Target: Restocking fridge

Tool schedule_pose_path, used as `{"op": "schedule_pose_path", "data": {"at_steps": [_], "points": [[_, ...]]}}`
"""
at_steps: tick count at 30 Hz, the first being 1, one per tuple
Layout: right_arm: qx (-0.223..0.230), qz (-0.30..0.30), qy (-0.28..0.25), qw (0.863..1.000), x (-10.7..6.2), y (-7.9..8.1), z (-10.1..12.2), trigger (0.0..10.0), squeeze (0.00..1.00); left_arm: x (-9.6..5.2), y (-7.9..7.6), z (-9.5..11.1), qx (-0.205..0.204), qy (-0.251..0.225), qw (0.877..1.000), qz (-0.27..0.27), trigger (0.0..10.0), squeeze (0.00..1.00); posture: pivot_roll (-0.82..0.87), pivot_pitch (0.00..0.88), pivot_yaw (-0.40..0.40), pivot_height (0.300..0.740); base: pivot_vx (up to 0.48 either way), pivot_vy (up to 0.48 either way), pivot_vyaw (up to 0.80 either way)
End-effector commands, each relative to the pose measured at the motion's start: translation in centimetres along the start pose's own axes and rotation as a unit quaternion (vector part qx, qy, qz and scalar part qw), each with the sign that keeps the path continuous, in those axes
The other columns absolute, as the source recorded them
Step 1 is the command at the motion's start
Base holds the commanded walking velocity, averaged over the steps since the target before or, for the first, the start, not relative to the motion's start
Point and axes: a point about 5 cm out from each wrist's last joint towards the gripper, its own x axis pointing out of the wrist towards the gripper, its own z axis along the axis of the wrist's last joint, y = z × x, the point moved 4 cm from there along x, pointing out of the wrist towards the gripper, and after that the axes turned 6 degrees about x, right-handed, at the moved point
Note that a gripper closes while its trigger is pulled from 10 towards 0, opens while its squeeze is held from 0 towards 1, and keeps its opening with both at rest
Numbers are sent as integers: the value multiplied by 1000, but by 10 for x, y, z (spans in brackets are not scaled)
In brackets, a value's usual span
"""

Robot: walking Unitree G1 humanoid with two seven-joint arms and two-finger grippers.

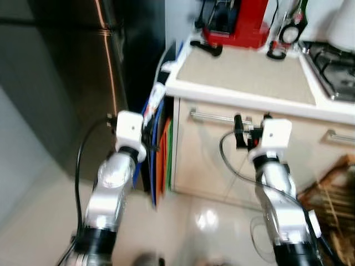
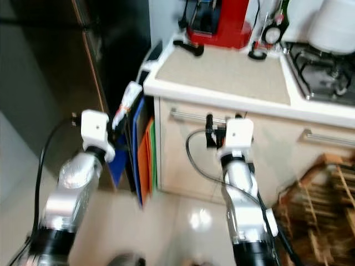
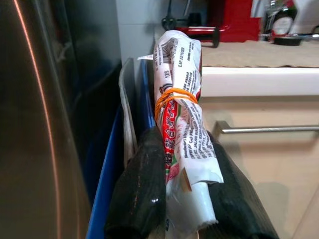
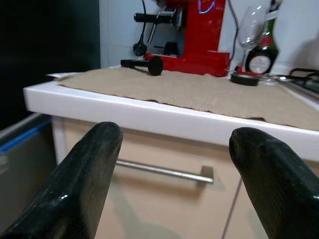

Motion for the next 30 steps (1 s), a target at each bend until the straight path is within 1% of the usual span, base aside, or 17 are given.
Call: {"op": "schedule_pose_path", "data": {"at_steps": [1, 18, 21, 22, 23, 24, 25, 30], "points": [[-5, -4, -6, 1000, 1, -2, 3, 10000, 0, 1, 0, 3, 6, -6, 1000, 2, 10000, 0, 92, 11, -1, 740, -266, 0, 0], [-8, 2, -7, 1000, 1, -1, 2, 10000, 0, 3, -1, 2, 8, -7, 1000, -4, 10000, 0, 89, 4, -2, 740, -270, 0, 0], [-8, 3, -7, 1000, 1, -1, 1, 10000, 0, 3, -1, 2, 7, -9, 1000, -3, 10000, 0, 90, 3, -3, 740, 0, 0, 0], [-9, 4, -7, 1000, 1, 0, 1, 10000, 0, 2, -2, 5, 8, -20, 1000, -6, 10000, 0, 90, 1, -3, 740, 0, 0, 0], [-9, 5, -7, 1000, 1, 0, 1, 10000, 0, 3, -2, 4, 20, -17, 1000, -9, 10000, 0, 91, 1, -3, 740, 0, 0, 0], [-9, 5, -7, 1000, 1, 0, 1, 10000, 0, 3, -2, 4, 20, -17, 1000, -9, 10000, 0, 91, 1, -3, 740, 0, 0, 0], [-10, 6, -7, 1000, 1, 0, 1, 10000, 0, 3, -2, 4, 28, -14, 999, -11, 10000, 0, 91, 1, -3, 740, 0, 0, 0], [-12, 10, -7, 1000, 1, 2, 1, 10000, 0, 3, -3, 5, 22, -19, 999, -16, 10000, 0, 90, 5, -4, 740, 418, 0, 0]]}}
